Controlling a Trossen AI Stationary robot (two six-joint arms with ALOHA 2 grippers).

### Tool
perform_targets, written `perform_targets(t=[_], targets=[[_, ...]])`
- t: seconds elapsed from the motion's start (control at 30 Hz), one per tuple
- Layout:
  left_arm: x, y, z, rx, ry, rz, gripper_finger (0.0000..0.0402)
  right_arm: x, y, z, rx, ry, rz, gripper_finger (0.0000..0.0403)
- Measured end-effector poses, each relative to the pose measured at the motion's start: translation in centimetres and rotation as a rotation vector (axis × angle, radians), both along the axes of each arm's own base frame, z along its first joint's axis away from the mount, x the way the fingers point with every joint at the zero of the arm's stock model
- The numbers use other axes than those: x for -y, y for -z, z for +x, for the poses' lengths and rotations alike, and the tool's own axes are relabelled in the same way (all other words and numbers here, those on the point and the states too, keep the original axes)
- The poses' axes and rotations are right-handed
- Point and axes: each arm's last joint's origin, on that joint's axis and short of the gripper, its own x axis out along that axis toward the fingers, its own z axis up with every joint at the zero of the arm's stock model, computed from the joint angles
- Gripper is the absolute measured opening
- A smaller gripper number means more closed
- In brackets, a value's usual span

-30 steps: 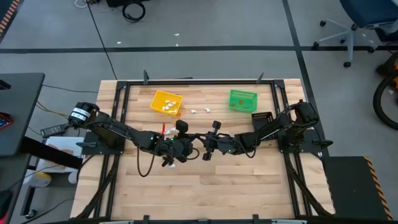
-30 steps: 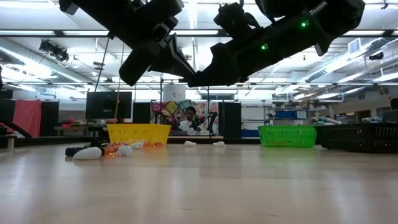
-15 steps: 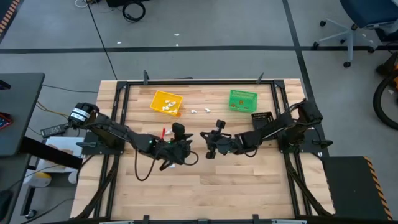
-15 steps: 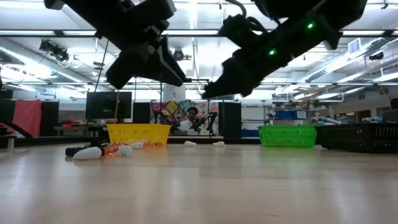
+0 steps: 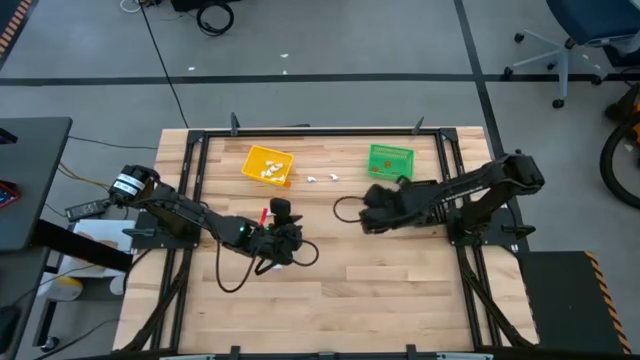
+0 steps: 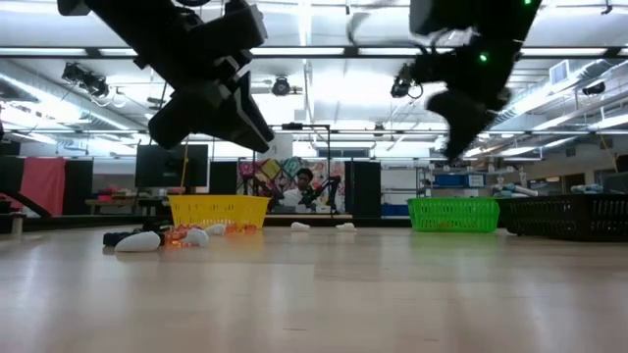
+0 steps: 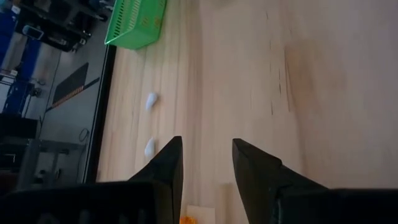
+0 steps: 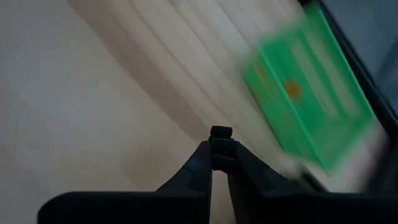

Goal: Sort Halloween decoration
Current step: Put the black skeleton toy into the black bin

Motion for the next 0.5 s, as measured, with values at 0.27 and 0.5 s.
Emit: perform_targets(t=[0.27, 0.5], targets=[[-0.1, 0.2, -0.2, -0.027, -0.003, 0.008, 0.0114, 1.6, 0.5, -3.2, -0.305, 0.185, 0.139, 0.0045], [-0.1, 0.2, -0.2, -0.032, -0.003, 0.009, 0.0114, 3.0, 3.2, -4.9, -0.422, 0.231, 0.314, 0.0049]])
